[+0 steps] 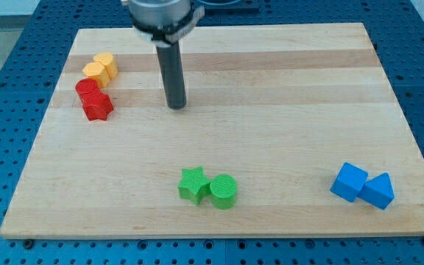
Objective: Push the heart to the top of the red star
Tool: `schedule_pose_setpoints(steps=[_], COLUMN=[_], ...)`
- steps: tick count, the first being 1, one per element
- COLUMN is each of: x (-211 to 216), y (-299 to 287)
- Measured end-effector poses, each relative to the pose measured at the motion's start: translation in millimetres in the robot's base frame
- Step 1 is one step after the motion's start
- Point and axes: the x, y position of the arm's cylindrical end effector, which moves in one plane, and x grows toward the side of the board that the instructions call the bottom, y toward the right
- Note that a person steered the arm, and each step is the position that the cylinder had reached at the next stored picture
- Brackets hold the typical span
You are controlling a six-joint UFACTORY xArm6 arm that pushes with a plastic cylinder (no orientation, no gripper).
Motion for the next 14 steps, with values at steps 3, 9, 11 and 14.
schedule_pose_setpoints(steps=[3,9,11,14], x=[-146,-154,-154,-145], y=[-50,-126,-168,-161])
